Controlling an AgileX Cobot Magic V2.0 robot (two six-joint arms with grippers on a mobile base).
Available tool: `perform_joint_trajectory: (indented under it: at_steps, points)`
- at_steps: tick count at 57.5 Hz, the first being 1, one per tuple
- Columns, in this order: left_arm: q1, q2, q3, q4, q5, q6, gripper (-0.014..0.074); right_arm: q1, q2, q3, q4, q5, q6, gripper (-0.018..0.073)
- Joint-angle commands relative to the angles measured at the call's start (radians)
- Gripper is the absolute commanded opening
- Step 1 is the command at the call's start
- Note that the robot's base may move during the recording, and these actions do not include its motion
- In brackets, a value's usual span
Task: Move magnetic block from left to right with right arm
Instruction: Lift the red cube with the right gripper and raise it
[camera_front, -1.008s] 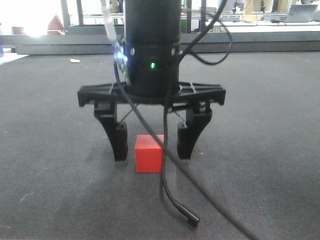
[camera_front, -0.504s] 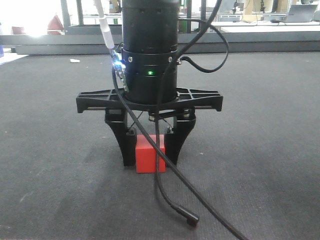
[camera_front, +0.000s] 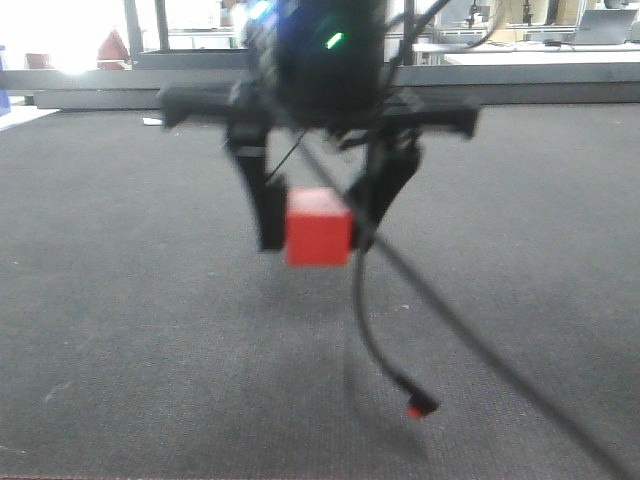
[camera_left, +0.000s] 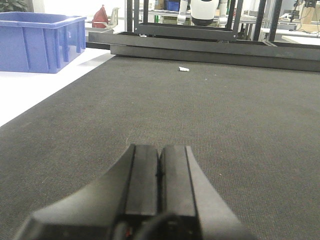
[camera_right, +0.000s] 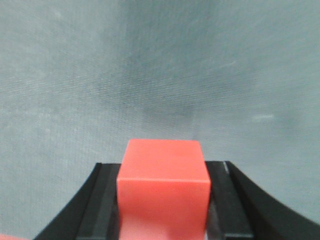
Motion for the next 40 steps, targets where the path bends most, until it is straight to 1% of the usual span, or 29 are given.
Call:
perform_joint_trajectory:
  at_steps: [1,5,8,17,22,27,33,36,40]
  points:
    - [-0.008,-0.009,0.008,-0.003,-0.084,-0.007,-0.0126,-0.055,-0.123,0.052,-0.032,-0.047,-0.085,0.0277]
    - [-0.008,-0.009,0.008,-0.003,-0.084,-0.007,-0.0126,-0.093,-0.171,0.108,-0.026,-0.068,-0.151,0.0277]
    - [-0.008,-0.009,0.008,-0.003,-0.084,-0.007,-0.0126,-0.132,-0.215,0.160,-0.020,-0.086,-0.228,0.0277]
    - [-0.008,-0.009,0.008,-0.003,-0.084,-0.007,-0.0126,-0.271,-0.350,0.317,0.013,-0.168,-0.416,0.0277]
    - [-0.008,-0.009,0.008,-0.003,-0.084,-0.007,-0.0126,-0.379,-0.436,0.415,0.023,-0.247,-0.498,0.0277]
    - [-0.008,-0.009,0.008,-0.003,-0.084,-0.007,-0.0126,-0.465,-0.515,0.505,0.023,-0.342,-0.558,0.0277]
    - [-0.008,-0.009,0.008,-0.003,-0.084,-0.007,-0.0126,-0.584,-0.613,0.612,0.023,-0.463,-0.690,0.0277]
    - [-0.008,-0.009,0.008,-0.003,-0.084,-0.007,-0.0126,-0.630,-0.667,0.667,0.031,-0.517,-0.751,0.0277]
    - [-0.008,-0.009,0.008,-0.003,-0.084,-0.007,-0.0126,-0.680,-0.725,0.723,0.039,-0.590,-0.793,0.0277]
